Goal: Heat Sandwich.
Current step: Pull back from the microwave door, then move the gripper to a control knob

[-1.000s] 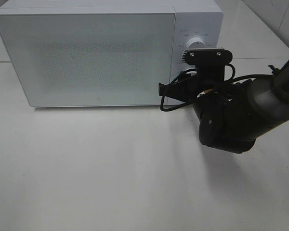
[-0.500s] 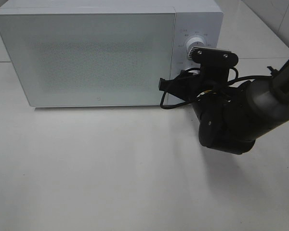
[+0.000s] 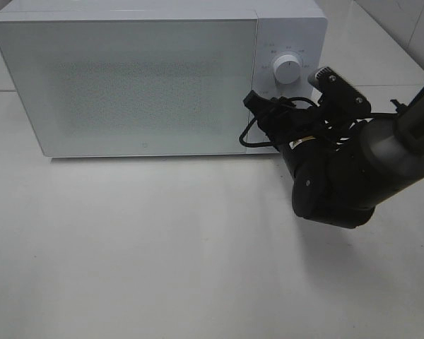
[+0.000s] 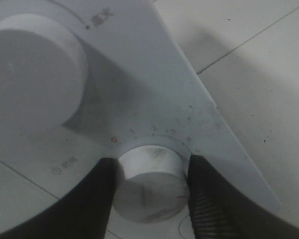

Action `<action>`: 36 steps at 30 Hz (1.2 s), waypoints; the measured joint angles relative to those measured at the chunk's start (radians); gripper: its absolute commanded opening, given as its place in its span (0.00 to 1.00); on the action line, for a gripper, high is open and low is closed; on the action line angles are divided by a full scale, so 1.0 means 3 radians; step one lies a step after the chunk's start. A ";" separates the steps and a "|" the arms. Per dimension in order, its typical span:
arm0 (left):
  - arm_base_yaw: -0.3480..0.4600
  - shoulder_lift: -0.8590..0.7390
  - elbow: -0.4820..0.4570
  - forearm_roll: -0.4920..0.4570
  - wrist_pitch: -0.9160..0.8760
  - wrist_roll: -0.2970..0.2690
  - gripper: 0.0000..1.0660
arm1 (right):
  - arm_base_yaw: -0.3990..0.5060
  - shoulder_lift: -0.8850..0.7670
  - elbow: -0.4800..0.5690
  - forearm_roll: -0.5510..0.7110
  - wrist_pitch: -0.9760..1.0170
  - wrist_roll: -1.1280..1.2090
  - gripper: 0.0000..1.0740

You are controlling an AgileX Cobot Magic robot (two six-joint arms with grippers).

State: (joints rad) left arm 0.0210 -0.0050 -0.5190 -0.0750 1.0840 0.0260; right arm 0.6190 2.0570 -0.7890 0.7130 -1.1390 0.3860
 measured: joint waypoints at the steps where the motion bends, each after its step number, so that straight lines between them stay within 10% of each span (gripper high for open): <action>1: 0.0000 0.0000 0.0000 0.0000 0.0000 0.0000 0.92 | 0.0000 0.0000 0.0000 0.0000 0.0000 0.0000 0.14; 36: 0.0000 0.0000 0.0000 0.0000 0.0000 0.0000 0.92 | 0.0000 0.0003 0.0010 0.0040 0.0007 0.3370 0.15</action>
State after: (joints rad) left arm 0.0210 -0.0050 -0.5190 -0.0750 1.0840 0.0260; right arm 0.6190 2.0580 -0.7860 0.7250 -1.1370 1.3970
